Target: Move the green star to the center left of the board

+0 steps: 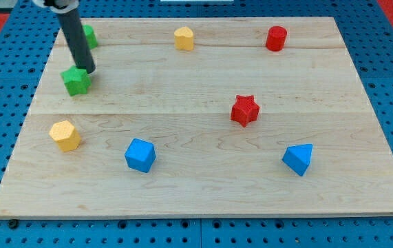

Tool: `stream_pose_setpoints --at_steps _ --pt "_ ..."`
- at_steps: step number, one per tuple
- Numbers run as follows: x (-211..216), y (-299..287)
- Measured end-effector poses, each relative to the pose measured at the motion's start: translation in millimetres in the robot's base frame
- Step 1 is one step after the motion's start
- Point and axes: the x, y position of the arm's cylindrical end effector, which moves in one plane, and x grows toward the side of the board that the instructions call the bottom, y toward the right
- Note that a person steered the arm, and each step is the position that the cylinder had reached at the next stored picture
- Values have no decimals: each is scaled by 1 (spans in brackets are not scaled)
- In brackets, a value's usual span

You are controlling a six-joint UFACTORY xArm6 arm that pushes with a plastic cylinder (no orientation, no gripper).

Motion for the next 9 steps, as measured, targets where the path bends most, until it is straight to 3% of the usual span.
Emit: stream_pose_setpoints --at_steps 1,2,4,6,7,8,9 --pt "-12 31" --pt "32 91" --pt "101 139" --pt "130 256" --pt "101 299" --pt "95 315" --pt "108 274"
